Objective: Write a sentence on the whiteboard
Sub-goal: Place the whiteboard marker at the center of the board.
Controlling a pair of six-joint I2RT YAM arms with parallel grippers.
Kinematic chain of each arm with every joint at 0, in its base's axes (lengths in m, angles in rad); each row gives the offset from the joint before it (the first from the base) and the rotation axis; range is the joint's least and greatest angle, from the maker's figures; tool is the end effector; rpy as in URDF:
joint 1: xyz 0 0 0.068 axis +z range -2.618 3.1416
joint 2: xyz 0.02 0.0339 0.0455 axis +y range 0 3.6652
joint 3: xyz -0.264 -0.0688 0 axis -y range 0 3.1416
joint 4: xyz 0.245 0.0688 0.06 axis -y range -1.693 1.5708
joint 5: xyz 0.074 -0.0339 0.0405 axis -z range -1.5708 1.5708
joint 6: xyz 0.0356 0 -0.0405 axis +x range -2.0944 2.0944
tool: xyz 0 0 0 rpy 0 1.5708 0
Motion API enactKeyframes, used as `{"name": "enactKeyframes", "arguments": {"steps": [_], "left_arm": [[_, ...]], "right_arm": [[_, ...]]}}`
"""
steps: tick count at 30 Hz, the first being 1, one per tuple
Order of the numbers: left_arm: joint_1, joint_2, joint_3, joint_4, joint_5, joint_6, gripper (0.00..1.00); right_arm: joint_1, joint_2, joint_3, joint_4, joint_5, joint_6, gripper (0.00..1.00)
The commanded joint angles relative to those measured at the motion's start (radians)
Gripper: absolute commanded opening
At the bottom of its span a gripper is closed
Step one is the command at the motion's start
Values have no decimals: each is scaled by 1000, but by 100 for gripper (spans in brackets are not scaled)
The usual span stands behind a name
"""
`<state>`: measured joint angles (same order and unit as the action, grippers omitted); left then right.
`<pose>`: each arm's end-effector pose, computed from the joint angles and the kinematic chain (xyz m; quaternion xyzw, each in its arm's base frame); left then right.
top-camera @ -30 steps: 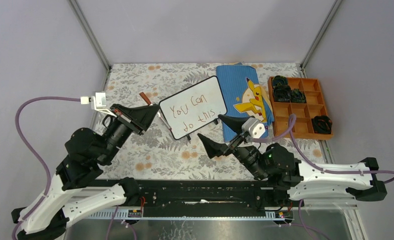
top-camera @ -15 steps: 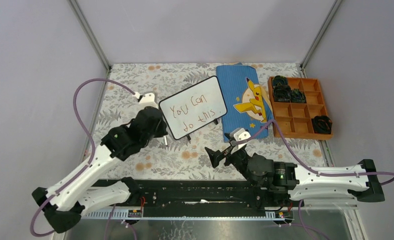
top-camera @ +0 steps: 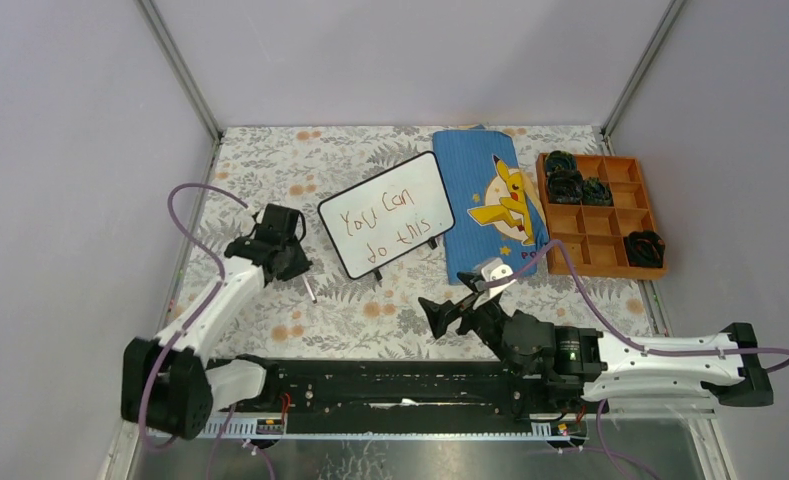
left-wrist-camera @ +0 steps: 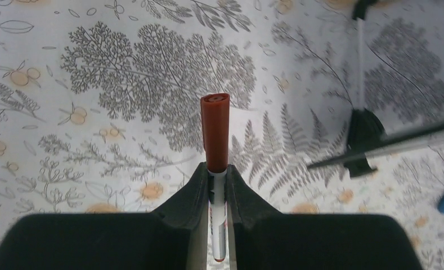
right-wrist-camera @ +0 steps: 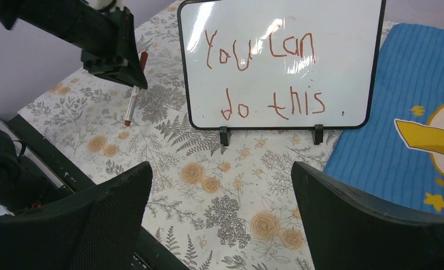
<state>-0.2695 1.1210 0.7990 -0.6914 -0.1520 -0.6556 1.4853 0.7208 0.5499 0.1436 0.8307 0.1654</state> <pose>0.2081 -0.0519 0.2380 -0.2044 0.9368 -0.0571 0.2781 0.0408 0.1684 0.3025 -0.1797 0.6906 0.2727 0.6453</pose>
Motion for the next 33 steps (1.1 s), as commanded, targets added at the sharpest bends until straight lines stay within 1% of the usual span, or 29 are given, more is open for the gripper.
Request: {"name": "enactKeyframes", "arguments": {"steps": [1,3,6,9,14,17,20,24,26,30,33], "left_arm": [[64,142,13,156,27,21,0],[75,207,28,182,34,25,0],[84,288,44,221,7,47,0],[119,349,42,254,18,61,0],[148,422,47,274,60,94,0],[159,439,44,284,79,101,1],[169,467,48,290,111,111,5],[185,492,61,290,142,119,8],[187,495,63,290,146,119,11],[189,499,62,294,147,123,26],[194,506,66,288,147,122,32]], "right_arm": [[-3,-28,18,-21,49,29,100],[-4,-31,33,-52,62,32,100],[-3,-41,48,-88,79,46,100],[-3,-50,51,-105,85,57,100],[-3,-41,67,-112,87,61,100],[-3,-27,93,-137,75,72,100],[-3,-14,108,-177,74,81,100],[-3,-6,114,-180,72,92,100],[-3,-2,117,-182,73,100,100],[-3,5,123,-186,68,112,100],[-4,9,128,-193,67,117,100]]}}
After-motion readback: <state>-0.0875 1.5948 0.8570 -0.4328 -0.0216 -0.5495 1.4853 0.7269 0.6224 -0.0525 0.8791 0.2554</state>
